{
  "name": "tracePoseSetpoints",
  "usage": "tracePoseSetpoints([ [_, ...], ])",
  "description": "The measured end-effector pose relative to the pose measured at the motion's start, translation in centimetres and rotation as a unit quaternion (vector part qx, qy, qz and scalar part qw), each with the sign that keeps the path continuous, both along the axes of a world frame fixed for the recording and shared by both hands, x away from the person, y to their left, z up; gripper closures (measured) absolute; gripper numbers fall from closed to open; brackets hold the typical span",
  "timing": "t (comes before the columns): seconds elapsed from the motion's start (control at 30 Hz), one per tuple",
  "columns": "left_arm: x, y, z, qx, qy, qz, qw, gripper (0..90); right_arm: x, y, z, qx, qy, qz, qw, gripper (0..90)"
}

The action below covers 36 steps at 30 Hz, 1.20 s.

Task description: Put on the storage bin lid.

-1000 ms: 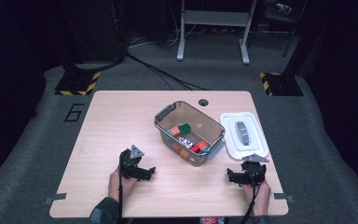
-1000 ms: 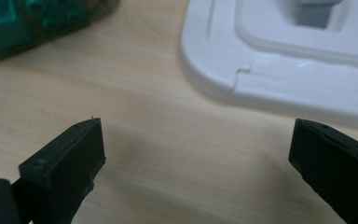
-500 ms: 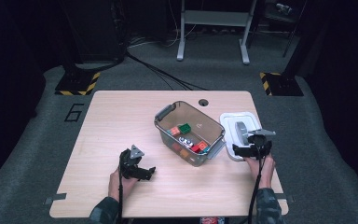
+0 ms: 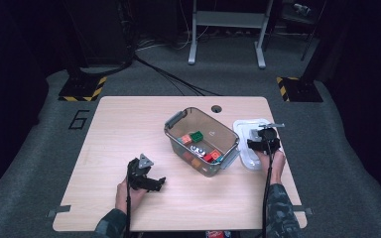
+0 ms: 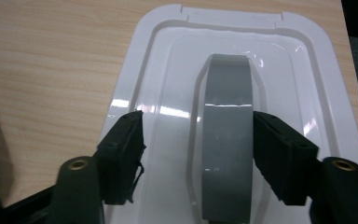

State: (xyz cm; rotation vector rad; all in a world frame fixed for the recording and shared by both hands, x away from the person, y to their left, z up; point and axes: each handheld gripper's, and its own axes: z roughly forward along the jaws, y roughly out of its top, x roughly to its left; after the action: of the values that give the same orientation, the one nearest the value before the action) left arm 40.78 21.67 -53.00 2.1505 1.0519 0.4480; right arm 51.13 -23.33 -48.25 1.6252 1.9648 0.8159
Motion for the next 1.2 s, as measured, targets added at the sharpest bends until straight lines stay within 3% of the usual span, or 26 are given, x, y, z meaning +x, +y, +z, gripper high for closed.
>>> tracePoseSetpoints([
  [0.07,0.0,0.0,0.0,0.0,0.0,0.001,1.0,0.5,0.1,0.1,0.0,0.0,0.0,-0.005,1.0,43.1],
  [0.1,0.0,0.0,0.0,0.0,0.0,0.0,1.0,0.4,0.4,0.0,-0.2,-0.007,0.003,0.001,1.0,52.0],
  [0.13,0.0,0.0,0.0,0.0,0.0,0.0,1.0,0.5,0.4,0.0,-0.2,-0.007,0.003,0.001,1.0,52.0],
  [0.2,0.0,0.0,0.0,0.0,0.001,0.0,1.0,0.6,0.6,0.1,-0.4,-0.012,0.004,-0.005,0.9999,65.4],
  [0.23,0.0,0.0,0.0,0.0,0.001,0.0,1.0,0.6,0.7,0.1,-0.5,-0.01,-0.001,-0.005,0.9999,66.4],
  [0.47,0.0,0.0,0.0,-0.001,0.001,0.0,1.0,0.7,0.8,-0.1,0.0,-0.006,0.003,0.002,1.0,67.4],
  [0.67,0.0,0.0,0.0,0.0,0.0,0.0,1.0,0.7,0.5,-0.5,0.8,-0.003,-0.009,0.007,0.9999,67.5],
  [1.2,0.0,0.0,0.0,-0.001,0.001,0.0,1.0,0.8,-0.6,-2.2,4.4,-0.015,-0.025,0.022,0.9993,67.5],
])
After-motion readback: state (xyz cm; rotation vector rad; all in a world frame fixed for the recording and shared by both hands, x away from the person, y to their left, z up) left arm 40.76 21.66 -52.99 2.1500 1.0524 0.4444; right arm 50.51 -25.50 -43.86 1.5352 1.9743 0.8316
